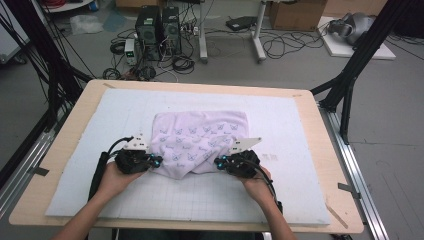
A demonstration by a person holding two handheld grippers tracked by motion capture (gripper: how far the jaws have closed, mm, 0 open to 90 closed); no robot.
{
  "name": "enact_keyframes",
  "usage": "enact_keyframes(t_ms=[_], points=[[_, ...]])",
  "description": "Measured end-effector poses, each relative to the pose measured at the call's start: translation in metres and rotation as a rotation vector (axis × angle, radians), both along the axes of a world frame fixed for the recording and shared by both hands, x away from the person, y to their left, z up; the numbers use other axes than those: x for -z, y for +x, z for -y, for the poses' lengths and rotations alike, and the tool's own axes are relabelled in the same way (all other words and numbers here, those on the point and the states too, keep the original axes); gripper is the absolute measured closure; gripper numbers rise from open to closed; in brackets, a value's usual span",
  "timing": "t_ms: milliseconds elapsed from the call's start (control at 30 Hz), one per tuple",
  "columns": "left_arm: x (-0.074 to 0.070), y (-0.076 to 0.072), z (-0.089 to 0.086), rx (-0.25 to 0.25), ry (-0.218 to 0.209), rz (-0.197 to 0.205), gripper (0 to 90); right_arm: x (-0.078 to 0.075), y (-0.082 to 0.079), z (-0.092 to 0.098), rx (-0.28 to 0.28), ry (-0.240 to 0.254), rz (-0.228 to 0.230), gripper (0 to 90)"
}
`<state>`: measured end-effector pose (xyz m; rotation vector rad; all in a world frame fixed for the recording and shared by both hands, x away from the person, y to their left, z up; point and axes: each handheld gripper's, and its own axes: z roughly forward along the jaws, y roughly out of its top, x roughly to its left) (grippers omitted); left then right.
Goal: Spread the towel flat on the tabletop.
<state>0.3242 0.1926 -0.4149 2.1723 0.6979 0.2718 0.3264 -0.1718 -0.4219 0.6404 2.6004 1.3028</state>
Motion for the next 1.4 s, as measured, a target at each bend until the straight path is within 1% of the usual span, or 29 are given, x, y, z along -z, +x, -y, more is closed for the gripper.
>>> enact_keyframes(t_ms=[33, 100, 167, 200, 267, 300, 333, 433, 467, 533, 567, 633, 700, 767, 800, 833, 867, 933, 967, 1000, 1033, 1067, 1100, 1133, 1200, 1267, 1300, 1333, 1400], points=[[-0.005, -0.001, -0.003, -0.008, -0.018, 0.01, 87.8, -0.005, -0.002, 0.003, -0.002, 0.006, 0.01, 90.0], [-0.017, -0.001, -0.008, -0.021, -0.04, 0.029, 87.9, -0.014, -0.005, 0.008, -0.002, 0.025, 0.021, 90.0], [-0.027, -0.001, -0.013, -0.026, -0.055, 0.049, 88.0, -0.022, -0.007, 0.013, -0.001, 0.031, 0.039, 90.0], [-0.034, -0.001, -0.015, -0.032, -0.067, 0.062, 88.0, -0.026, -0.008, 0.014, -0.002, 0.033, 0.04, 90.0], [-0.045, -0.002, -0.019, -0.041, -0.08, 0.08, 88.1, -0.035, -0.009, 0.019, 0.0, 0.05, 0.055, 90.0], [-0.048, -0.002, -0.019, -0.044, -0.086, 0.086, 88.1, -0.04, -0.01, 0.022, 0.001, 0.057, 0.058, 90.0], [-0.053, -0.002, -0.021, -0.046, -0.083, 0.097, 88.2, -0.043, -0.011, 0.023, 0.0, 0.067, 0.065, 90.0], [-0.062, -0.003, -0.024, -0.047, -0.092, 0.108, 88.2, -0.058, -0.013, 0.031, 0.004, 0.087, 0.086, 90.0], [-0.065, -0.003, -0.024, -0.043, -0.096, 0.111, 88.2, -0.064, -0.014, 0.034, 0.004, 0.098, 0.087, 90.0], [-0.068, -0.004, -0.023, -0.039, -0.104, 0.119, 88.2, -0.072, -0.016, 0.037, -0.001, 0.103, 0.102, 90.0], [-0.068, -0.004, -0.022, -0.038, -0.106, 0.116, 88.1, -0.076, -0.017, 0.038, -0.001, 0.103, 0.106, 90.0], [-0.065, -0.002, -0.02, -0.035, -0.083, 0.107, 88.2, -0.08, -0.016, 0.038, -0.006, 0.094, 0.105, 90.0], [-0.056, 0.003, -0.016, -0.039, -0.066, 0.081, 88.2, -0.076, -0.013, 0.037, -0.005, 0.071, 0.085, 90.0], [-0.046, 0.008, -0.014, -0.05, -0.045, 0.064, 88.1, -0.064, -0.007, 0.035, 0.0, 0.062, 0.045, 90.0], [-0.039, 0.011, -0.013, -0.059, -0.031, 0.05, 88.1, -0.059, -0.005, 0.034, 0.004, 0.058, 0.027, 90.0], [-0.034, 0.014, -0.013, -0.062, -0.017, 0.039, 88.1, -0.05, 0.0, 0.032, 0.002, 0.063, 0.004, 90.0], [-0.026, 0.017, -0.013, -0.064, 0.003, 0.011, 88.1, -0.044, 0.002, 0.031, -0.005, 0.075, -0.021, 89.9], [-0.015, 0.017, -0.014, -0.055, 0.02, -0.026, 88.1, -0.03, 0.004, 0.023, -0.043, 0.087, -0.062, 89.4], [-0.011, 0.015, -0.015, -0.049, 0.026, -0.035, 88.0, -0.026, 0.004, 0.02, -0.06, 0.088, -0.077, 85.6], [-0.008, 0.013, -0.017, -0.041, 0.024, -0.049, 87.8, -0.024, 0.003, 0.017, -0.062, 0.077, -0.072, 82.6], [-0.007, 0.012, -0.018, -0.037, 0.021, -0.051, 87.3, -0.024, 0.001, 0.017, -0.062, 0.073, -0.065, 80.1], [-0.007, 0.01, -0.02, -0.034, 0.019, -0.045, 85.9, -0.024, 0.001, 0.019, -0.057, 0.082, -0.059, 78.8], [-0.008, 0.009, -0.021, -0.038, 0.011, -0.041, 79.0, -0.026, 0.001, 0.023, -0.045, 0.095, -0.051, 78.1], [-0.01, 0.008, -0.023, -0.033, -0.004, -0.037, 74.5, -0.027, 0.0, 0.026, -0.036, 0.101, -0.048, 77.9], [-0.013, 0.007, -0.024, -0.026, -0.02, -0.03, 69.6, -0.029, -0.002, 0.034, -0.014, 0.11, -0.032, 77.2], [-0.012, 0.007, -0.023, -0.022, -0.028, -0.036, 64.7, -0.029, -0.004, 0.042, 0.011, 0.116, -0.024, 74.3], [-0.01, 0.008, -0.021, -0.017, -0.034, -0.05, 62.2, -0.027, -0.006, 0.043, 0.02, 0.109, -0.029, 70.1], [-0.007, 0.008, -0.018, -0.01, -0.027, -0.057, 59.4, -0.023, -0.006, 0.042, 0.024, 0.098, -0.034, 67.6], [0.003, 0.008, -0.012, 0.005, -0.015, -0.073, 58.1, -0.016, -0.009, 0.039, 0.007, 0.086, -0.064, 62.7]])
